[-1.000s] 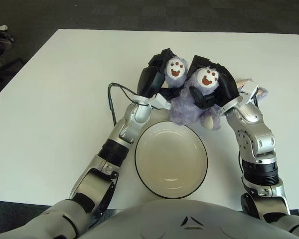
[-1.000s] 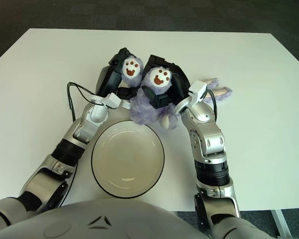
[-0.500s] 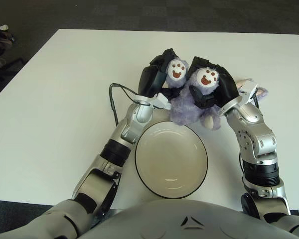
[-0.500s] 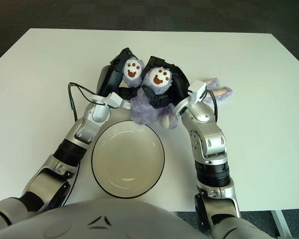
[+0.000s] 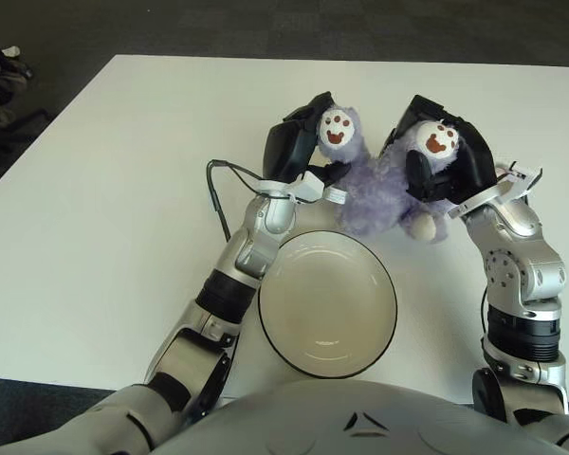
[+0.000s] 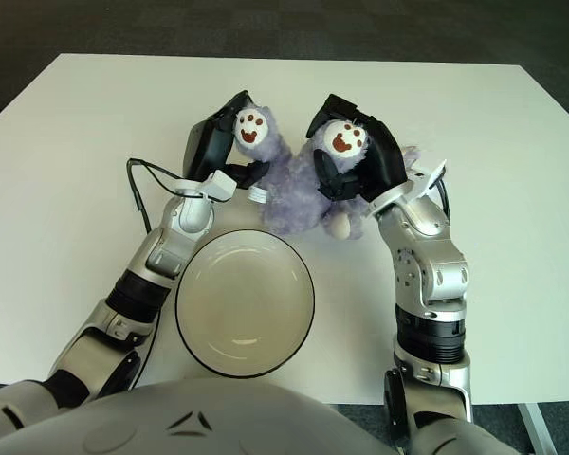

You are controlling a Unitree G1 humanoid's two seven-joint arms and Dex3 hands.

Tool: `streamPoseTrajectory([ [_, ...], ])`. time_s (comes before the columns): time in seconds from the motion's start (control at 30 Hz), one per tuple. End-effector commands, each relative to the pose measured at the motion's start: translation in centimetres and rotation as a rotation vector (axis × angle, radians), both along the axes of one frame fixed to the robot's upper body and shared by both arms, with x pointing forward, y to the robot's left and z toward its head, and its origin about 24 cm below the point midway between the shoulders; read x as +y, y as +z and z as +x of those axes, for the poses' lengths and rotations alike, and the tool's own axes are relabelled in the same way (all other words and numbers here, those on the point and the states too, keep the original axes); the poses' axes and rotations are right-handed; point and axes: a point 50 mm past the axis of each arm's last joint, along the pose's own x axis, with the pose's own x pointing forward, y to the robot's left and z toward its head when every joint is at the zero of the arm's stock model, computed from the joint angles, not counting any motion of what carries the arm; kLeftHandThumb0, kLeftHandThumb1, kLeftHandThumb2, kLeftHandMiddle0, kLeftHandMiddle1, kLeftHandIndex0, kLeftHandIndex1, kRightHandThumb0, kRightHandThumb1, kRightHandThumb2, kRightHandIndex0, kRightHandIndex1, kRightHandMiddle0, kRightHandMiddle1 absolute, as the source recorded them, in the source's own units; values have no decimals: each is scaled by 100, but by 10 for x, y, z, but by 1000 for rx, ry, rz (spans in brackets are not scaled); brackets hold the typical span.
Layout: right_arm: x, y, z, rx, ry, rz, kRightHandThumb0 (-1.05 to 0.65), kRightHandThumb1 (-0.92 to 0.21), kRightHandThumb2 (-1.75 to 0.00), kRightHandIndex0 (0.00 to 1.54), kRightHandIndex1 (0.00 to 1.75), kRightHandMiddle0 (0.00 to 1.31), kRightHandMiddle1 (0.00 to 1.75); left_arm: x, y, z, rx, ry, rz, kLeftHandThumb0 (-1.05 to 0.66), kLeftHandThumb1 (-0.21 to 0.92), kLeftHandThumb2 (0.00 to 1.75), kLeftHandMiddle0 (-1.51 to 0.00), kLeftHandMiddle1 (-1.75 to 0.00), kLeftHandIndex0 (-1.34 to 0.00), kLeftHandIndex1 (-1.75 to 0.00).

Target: Put the doll into the plate.

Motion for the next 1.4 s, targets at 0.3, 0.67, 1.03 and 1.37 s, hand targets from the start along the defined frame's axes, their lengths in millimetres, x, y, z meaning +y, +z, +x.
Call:
streamPoseTrajectory([
  [0.3, -54, 6, 19, -7, -15, 187, 0, -61, -90, 37, 164, 36, 165, 4, 4, -2, -9, 25, 0, -1, 8, 150, -73, -163, -73, -161],
  [0.67, -48, 21, 15, -22, -179, -191, 30, -89, -34, 43, 149, 4, 152, 5, 5, -2, -11, 19, -1, -1, 7, 152, -72, -166, -72, -163],
  [1.03, -51, 15, 20, -32, -171, -298, -5, -28, -108, 41, 115, 0, 147, 4, 5, -2, -9, 16, -13, -1, 7, 153, -71, -167, -71, -165],
  [1.37, -52, 12, 20, -13, -145, -257, -15, -8, -138, 39, 110, 0, 151, 3, 4, -2, -9, 8, -2, -1, 7, 154, -71, -168, -71, -165],
])
